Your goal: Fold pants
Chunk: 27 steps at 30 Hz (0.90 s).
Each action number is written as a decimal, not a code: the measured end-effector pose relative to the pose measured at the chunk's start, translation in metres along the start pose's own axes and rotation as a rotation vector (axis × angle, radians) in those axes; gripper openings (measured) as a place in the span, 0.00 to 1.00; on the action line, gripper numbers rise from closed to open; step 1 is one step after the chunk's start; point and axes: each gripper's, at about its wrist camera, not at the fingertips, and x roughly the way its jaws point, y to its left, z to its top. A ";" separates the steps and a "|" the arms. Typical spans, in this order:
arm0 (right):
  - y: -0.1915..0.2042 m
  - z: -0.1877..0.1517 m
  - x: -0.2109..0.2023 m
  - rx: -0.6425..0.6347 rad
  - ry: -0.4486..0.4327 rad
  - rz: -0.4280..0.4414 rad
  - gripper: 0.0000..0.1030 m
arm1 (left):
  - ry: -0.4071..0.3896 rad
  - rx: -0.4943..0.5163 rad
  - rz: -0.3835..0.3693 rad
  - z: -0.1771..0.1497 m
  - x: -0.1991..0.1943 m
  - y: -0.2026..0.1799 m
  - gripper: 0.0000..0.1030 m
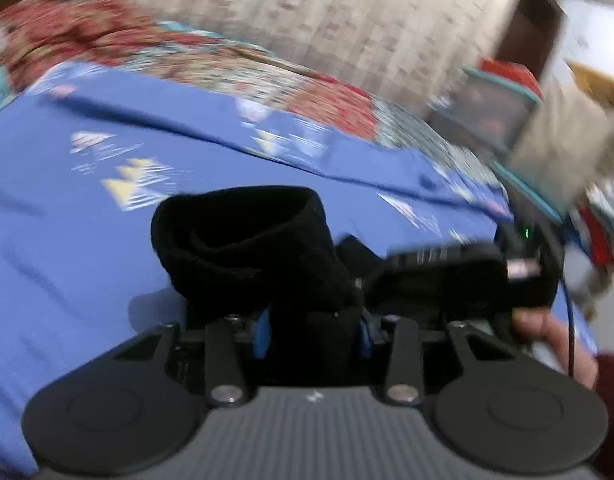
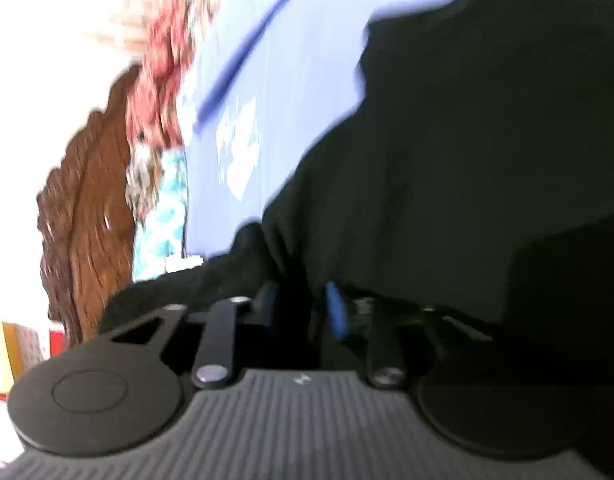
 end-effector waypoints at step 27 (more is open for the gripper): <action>0.024 -0.034 -0.022 -0.511 -0.123 -0.256 0.26 | 0.127 -0.345 0.027 -0.012 0.001 0.065 0.70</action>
